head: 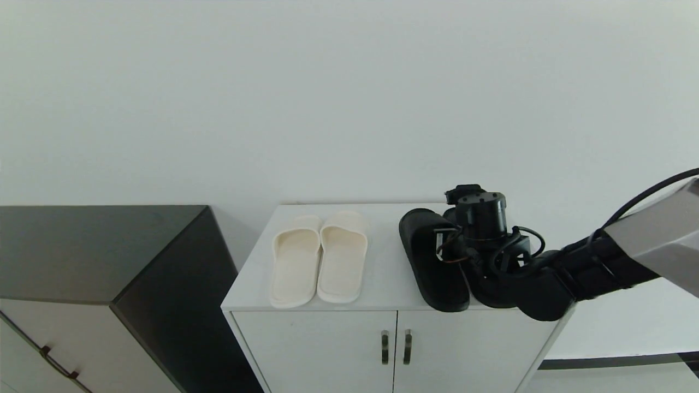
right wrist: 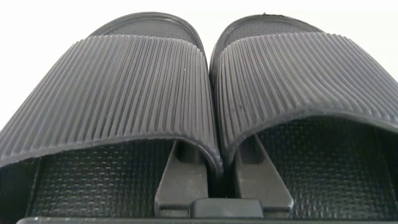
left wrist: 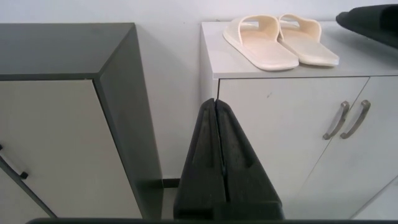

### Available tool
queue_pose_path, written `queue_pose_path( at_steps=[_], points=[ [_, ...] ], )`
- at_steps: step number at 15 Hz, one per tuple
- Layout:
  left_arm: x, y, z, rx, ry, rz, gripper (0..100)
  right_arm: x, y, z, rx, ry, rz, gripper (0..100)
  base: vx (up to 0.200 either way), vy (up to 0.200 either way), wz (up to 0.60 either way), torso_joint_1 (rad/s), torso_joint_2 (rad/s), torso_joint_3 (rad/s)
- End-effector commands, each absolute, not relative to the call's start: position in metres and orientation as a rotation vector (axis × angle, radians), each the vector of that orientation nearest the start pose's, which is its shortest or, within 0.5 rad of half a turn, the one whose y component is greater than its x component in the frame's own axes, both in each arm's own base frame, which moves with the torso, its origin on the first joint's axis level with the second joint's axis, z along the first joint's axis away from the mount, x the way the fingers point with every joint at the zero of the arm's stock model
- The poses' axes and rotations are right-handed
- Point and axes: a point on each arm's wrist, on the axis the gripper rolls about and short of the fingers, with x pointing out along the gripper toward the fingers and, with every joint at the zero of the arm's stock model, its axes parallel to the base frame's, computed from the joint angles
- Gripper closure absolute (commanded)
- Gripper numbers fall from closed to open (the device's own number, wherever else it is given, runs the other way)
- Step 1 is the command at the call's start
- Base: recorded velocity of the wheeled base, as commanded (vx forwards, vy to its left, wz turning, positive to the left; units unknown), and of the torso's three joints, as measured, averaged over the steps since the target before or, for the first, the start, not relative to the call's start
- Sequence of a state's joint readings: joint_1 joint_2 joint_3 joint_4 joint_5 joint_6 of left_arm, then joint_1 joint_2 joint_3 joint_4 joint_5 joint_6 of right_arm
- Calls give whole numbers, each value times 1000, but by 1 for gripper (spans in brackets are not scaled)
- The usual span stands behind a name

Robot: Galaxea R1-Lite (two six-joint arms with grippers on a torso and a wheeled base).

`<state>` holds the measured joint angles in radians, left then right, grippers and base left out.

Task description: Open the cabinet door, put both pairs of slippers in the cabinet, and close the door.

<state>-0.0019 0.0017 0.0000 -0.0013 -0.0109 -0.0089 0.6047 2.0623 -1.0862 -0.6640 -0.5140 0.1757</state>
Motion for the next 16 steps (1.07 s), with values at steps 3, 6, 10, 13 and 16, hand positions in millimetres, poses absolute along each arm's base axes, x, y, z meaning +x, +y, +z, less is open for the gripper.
queue_pose_path(
  at_steps=[3,6,10,13,16],
  points=[
    [-23,0,76,-11,0,-12,100,244,196,174,23,270,345,100,0,0,0,0,0,0],
    [-23,0,76,-11,0,-12,100,200,176,179,16,365,591,100,0,0,0,0,0,0],
    [-23,0,76,-11,0,-12,100,185,169,183,17,416,703,100,0,0,0,0,0,0],
    [-23,0,76,-11,0,-12,100,182,172,183,11,417,715,100,0,0,0,0,0,0],
    [-23,0,76,-11,0,-12,100,181,173,181,9,423,718,100,-133,0,0,2,3,2]
  ],
)
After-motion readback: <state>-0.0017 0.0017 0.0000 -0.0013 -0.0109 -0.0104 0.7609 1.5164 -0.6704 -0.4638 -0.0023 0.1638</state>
